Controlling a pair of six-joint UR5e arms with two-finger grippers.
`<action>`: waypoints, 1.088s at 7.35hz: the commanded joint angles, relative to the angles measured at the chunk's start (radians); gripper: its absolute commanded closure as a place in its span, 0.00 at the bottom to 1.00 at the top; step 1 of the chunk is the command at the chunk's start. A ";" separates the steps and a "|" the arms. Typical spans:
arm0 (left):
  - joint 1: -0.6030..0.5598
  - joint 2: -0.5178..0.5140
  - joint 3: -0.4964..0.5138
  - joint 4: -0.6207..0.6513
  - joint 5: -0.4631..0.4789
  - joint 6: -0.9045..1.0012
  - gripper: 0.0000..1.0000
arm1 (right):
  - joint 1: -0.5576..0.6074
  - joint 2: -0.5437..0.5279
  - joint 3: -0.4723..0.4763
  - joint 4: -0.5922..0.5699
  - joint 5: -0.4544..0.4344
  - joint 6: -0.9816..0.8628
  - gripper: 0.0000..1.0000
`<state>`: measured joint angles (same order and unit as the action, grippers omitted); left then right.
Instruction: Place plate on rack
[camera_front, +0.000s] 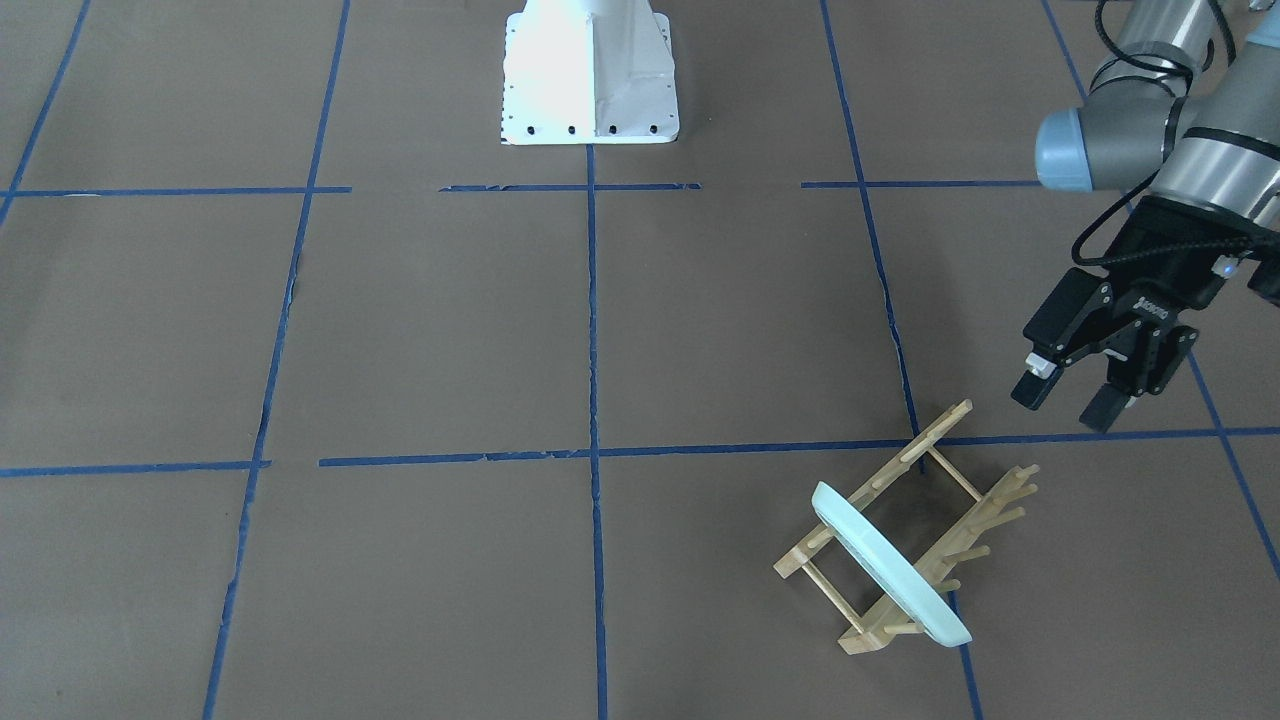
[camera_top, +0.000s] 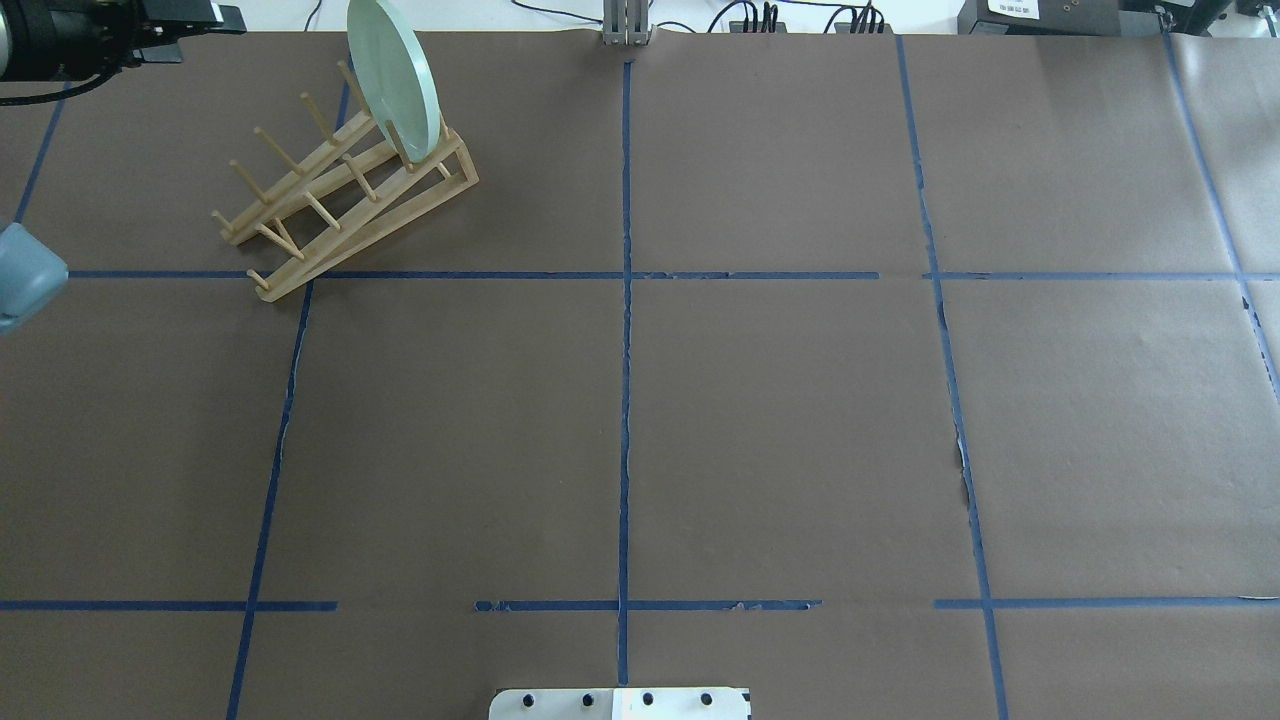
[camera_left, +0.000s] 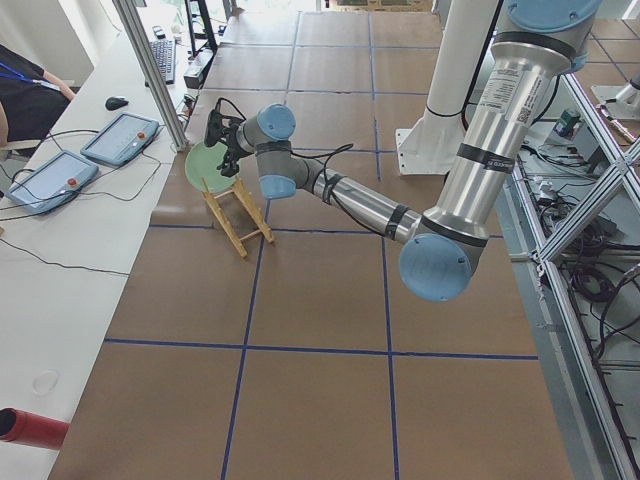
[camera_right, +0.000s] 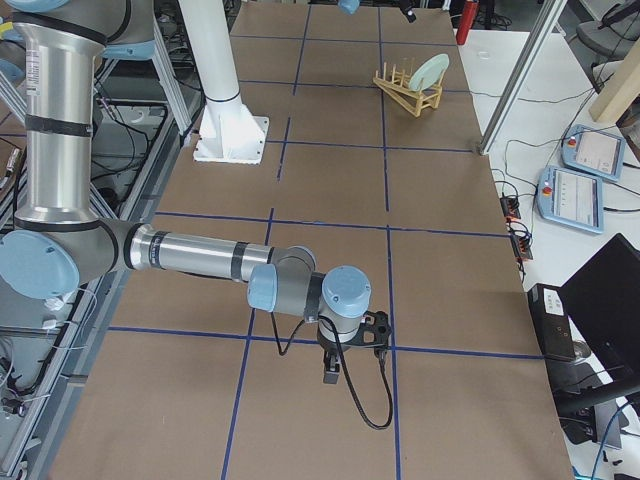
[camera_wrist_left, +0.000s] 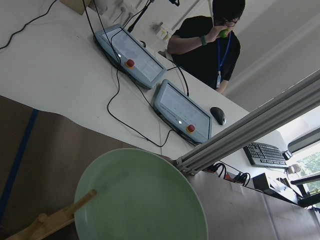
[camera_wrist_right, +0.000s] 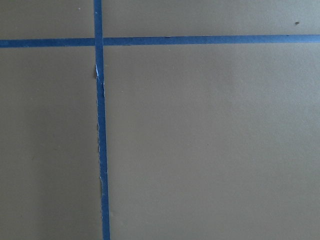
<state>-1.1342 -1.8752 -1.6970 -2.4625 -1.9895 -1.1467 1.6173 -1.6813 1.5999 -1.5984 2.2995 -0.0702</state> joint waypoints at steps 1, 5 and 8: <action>-0.042 0.030 -0.108 0.327 -0.019 0.308 0.00 | 0.001 0.000 0.000 0.000 0.000 0.000 0.00; -0.045 0.039 -0.145 0.686 -0.067 0.629 0.00 | 0.001 0.000 0.000 0.000 0.000 0.000 0.00; -0.050 0.050 -0.071 0.891 -0.234 0.762 0.00 | 0.000 0.000 -0.001 0.000 0.000 0.000 0.00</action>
<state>-1.1832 -1.8273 -1.8107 -1.6459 -2.1703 -0.4151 1.6180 -1.6812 1.5997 -1.5984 2.2994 -0.0706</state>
